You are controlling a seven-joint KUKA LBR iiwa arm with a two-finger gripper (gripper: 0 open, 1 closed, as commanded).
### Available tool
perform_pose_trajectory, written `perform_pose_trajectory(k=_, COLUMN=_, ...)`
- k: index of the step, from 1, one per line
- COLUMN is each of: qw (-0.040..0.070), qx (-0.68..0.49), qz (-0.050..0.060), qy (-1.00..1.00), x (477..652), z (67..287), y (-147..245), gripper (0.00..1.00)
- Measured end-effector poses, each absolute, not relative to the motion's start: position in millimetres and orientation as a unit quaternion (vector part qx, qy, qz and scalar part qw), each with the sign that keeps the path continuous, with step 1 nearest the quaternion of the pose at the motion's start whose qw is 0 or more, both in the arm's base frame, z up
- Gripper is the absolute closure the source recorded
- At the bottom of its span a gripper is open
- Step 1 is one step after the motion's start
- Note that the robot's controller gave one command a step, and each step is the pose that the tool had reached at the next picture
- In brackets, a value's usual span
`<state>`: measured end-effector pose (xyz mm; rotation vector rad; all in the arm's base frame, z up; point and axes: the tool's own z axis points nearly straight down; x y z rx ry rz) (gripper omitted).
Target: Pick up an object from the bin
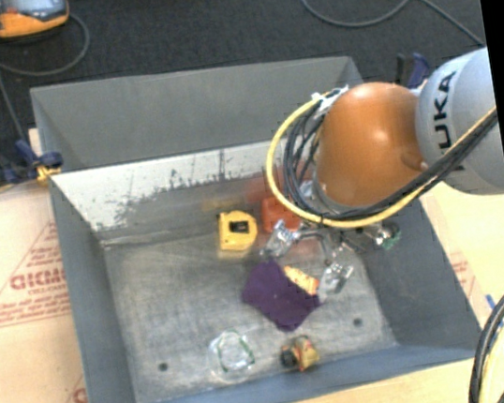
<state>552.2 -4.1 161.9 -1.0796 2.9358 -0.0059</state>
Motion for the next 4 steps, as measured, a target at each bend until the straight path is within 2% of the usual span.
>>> perform_pose_trajectory(k=1, qw=0.001, qx=-0.552, qz=0.000, qy=0.834, x=537.3, z=128, y=-8, gripper=1.00)
perform_pose_trajectory(k=2, qw=0.001, qx=-0.551, qz=0.001, qy=0.834, x=537.6, z=128, y=-8, gripper=0.00)
perform_pose_trajectory(k=3, qw=0.001, qx=-0.551, qz=0.001, qy=0.835, x=537.5, z=128, y=-8, gripper=0.00)
perform_pose_trajectory(k=4, qw=-0.004, qx=-0.700, qz=-0.003, qy=0.714, x=565.5, z=80, y=-28, gripper=1.00)
